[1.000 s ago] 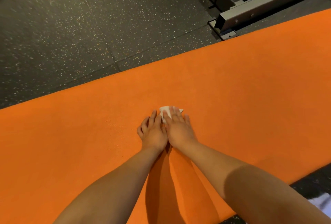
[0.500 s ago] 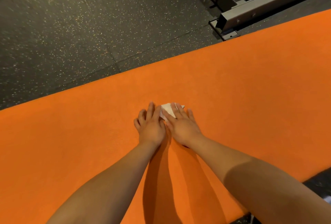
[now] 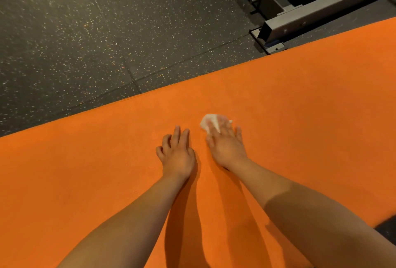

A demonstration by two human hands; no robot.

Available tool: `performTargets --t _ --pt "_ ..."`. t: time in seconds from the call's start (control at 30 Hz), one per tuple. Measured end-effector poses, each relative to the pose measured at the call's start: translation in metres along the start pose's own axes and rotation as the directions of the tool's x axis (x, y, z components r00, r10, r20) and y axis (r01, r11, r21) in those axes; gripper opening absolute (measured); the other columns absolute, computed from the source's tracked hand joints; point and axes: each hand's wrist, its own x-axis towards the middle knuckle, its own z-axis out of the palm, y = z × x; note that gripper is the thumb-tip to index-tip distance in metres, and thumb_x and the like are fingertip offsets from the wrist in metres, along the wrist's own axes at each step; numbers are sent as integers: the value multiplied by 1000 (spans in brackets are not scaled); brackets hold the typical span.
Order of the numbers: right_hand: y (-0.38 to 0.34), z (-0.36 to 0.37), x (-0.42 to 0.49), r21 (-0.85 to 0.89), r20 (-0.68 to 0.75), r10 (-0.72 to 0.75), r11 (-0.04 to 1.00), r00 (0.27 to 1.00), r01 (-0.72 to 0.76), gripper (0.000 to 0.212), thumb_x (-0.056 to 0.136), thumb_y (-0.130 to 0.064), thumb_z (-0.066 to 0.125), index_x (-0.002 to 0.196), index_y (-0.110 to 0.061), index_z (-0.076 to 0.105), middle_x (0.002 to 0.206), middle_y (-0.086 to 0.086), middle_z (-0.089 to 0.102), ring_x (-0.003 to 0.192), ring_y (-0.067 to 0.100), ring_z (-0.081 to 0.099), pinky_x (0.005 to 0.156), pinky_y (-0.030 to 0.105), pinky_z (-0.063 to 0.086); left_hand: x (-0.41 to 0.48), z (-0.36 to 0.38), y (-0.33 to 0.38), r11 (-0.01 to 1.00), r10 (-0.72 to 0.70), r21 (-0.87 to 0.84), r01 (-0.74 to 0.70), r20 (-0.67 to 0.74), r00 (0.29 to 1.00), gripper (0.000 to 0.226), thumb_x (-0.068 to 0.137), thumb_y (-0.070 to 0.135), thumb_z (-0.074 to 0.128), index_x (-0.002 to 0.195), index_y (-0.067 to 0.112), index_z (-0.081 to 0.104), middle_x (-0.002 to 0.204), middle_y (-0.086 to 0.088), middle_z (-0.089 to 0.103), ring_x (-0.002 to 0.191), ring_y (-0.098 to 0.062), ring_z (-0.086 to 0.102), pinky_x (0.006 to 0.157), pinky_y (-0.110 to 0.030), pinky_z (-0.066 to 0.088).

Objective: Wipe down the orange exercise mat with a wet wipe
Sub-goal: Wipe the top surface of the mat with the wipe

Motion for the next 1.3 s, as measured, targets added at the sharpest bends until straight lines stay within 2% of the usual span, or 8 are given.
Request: performTargets --t 0.1,0.3,0.43,0.5,0.7,0.9,1.1,1.3 --pt "-9 -1 6 106 -31 187 977 982 -183 57 109 -41 20 162 -32 1 169 4 -15 154 22 -20 121 55 -11 9 -7 1 999 -2 -38 0 -50 999 54 96 34 37 150 38 36 163 8 21 139 -26 20 109 -48 17" --pt "-37 4 13 -22 27 -199 980 980 199 56 108 -35 23 162 -35 6 170 2 -6 156 19 -13 122 54 -7 47 -15 8 1000 -17 -17 18 13 1000 53 102 35 35 154 41 26 168 8 6 148 -26 10 114 -51 14" --pt "4 -16 38 38 -42 176 984 983 -174 55 109 -36 19 162 -32 4 170 5 -7 156 23 -12 121 59 -6 39 -10 2 1000 18 22 -18 15 1000 55 104 41 34 157 41 18 168 10 1 150 -25 5 115 -49 11" --pt "-1 -19 42 74 -54 233 971 971 -229 55 109 -36 18 162 -30 5 170 4 -8 155 22 -14 121 58 -8 42 -11 2 1000 22 15 -22 -4 1000 55 103 41 35 156 41 21 168 10 4 148 -25 8 115 -50 12" --pt "-38 0 34 -13 7 -221 975 975 221 52 110 -39 17 161 -37 8 170 -2 -4 156 17 -12 121 53 -11 58 -16 6 1000 5 -14 -6 -60 998 51 104 40 32 154 45 24 168 9 3 133 -27 22 106 -46 18" --pt "-8 -21 63 132 -67 219 969 973 -209 55 109 -42 14 162 -30 6 170 3 -8 155 20 -16 123 55 -10 61 -13 6 998 3 55 0 -56 998 53 103 45 35 154 43 24 167 8 6 130 -28 25 105 -47 20" --pt "-42 -8 54 -10 25 -238 971 971 238 56 109 -31 24 162 -31 7 170 0 -5 155 17 -13 122 55 -9 88 -26 11 1000 14 -25 -18 -146 989 47 95 33 48 142 37 47 154 3 35 127 -27 32 104 -45 21" --pt "-12 -30 89 109 -69 193 977 979 -185 55 110 -34 17 162 -27 5 170 4 -7 155 22 -14 122 55 -6 86 -19 9 1000 22 15 -21 -89 996 52 102 39 37 153 43 28 167 9 9 135 -26 22 112 -48 15"
